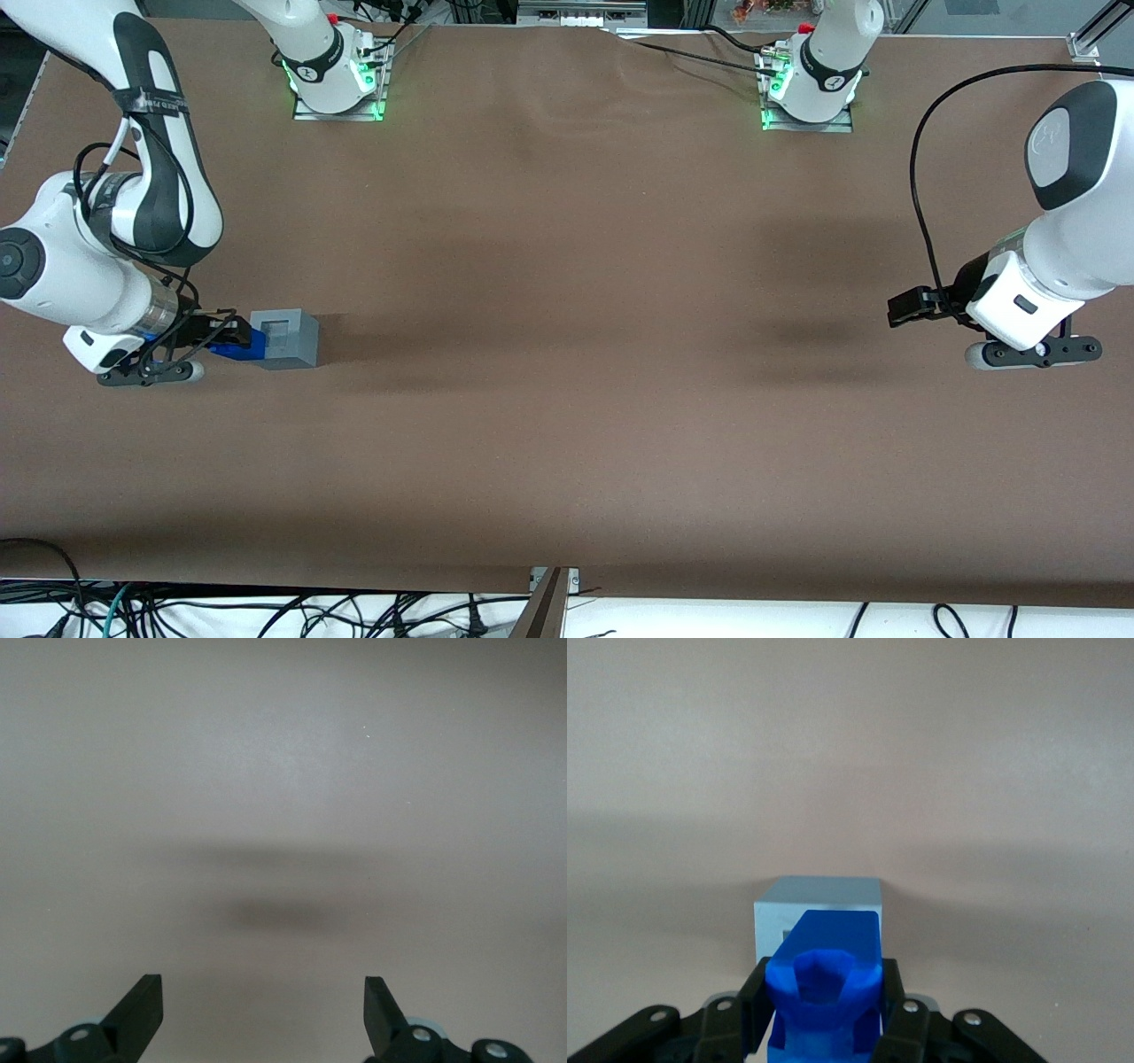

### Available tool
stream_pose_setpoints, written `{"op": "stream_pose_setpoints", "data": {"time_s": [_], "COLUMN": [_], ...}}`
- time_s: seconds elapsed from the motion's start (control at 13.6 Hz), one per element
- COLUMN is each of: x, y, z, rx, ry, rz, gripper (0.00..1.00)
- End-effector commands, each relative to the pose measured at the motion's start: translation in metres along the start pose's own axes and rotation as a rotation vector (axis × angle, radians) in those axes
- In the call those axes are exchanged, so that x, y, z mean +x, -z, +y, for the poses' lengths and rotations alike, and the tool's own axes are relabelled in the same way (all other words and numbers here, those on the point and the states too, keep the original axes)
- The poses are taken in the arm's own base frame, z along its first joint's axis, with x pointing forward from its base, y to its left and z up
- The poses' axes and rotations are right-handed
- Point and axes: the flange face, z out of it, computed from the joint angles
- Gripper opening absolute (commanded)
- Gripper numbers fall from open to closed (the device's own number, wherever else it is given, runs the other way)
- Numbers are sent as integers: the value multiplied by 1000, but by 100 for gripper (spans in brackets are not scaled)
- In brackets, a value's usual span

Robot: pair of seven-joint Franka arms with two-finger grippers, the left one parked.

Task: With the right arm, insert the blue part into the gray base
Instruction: 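Lift the blue block and carry it to the gray base's opening, then push the blue block into the gray base's square hole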

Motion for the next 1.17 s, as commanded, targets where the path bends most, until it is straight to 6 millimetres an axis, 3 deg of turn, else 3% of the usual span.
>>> {"op": "stream_pose_setpoints", "data": {"time_s": [0.0, 0.59, 1.1], "x": [-21, -30, -30], "y": [5, -20, -24], "z": [-1, -4, -11], "rx": [23, 19, 17], "ry": [-2, -1, -4], "rz": [-2, 3, 5], "gripper": [15, 15, 15]}}
